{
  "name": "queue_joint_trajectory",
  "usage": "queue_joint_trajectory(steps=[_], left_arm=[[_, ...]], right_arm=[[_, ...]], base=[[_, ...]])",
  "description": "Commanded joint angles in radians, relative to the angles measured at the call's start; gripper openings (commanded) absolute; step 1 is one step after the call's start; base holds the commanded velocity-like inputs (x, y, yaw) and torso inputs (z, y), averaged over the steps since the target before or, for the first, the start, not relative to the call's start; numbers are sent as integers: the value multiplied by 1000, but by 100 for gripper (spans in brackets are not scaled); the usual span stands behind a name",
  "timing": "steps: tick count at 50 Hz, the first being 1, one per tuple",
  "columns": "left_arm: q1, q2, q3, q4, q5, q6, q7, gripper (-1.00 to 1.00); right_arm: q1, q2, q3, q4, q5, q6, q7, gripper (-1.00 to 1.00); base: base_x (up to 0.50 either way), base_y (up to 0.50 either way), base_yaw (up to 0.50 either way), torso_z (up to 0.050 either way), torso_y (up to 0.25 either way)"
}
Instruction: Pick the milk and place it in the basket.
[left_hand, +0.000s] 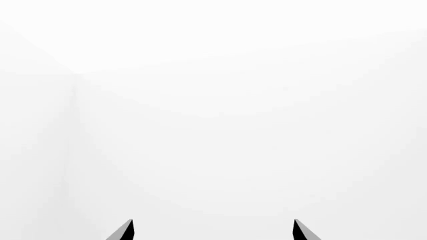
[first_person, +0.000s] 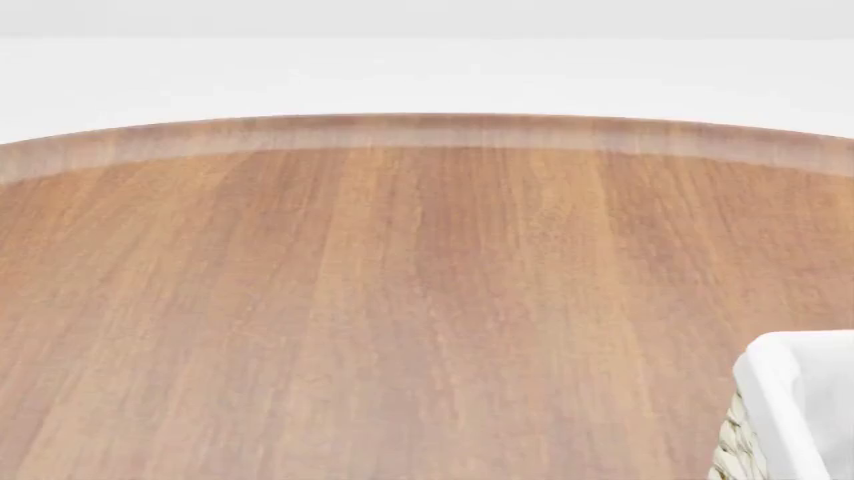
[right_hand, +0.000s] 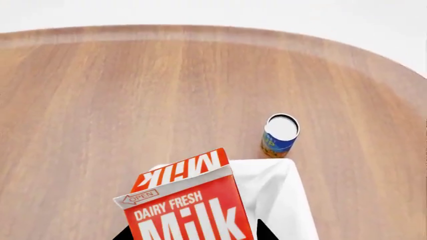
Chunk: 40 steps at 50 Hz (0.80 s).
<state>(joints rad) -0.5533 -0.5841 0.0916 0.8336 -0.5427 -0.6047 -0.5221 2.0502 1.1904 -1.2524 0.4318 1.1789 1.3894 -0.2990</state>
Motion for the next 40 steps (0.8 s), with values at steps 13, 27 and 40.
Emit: queue_joint_trajectory(steps=[13, 27, 40], left_arm=[[-1, -3, 8, -6, 2, 7, -2, 100], [-4, -7, 5, -5, -5, 2, -6, 100], [2, -10, 3, -10, -3, 13, -6, 100]], right_arm=[[6, -159, -131, 369, -220, -152, -300, -100], [-121, -351, -214, 872, -346, -345, -533, -100], [-148, -380, -136, 873, -431, -283, -539, -100]], base=[[0, 0, 0, 1, 2], [0, 0, 0, 1, 1], [0, 0, 0, 0, 2]])
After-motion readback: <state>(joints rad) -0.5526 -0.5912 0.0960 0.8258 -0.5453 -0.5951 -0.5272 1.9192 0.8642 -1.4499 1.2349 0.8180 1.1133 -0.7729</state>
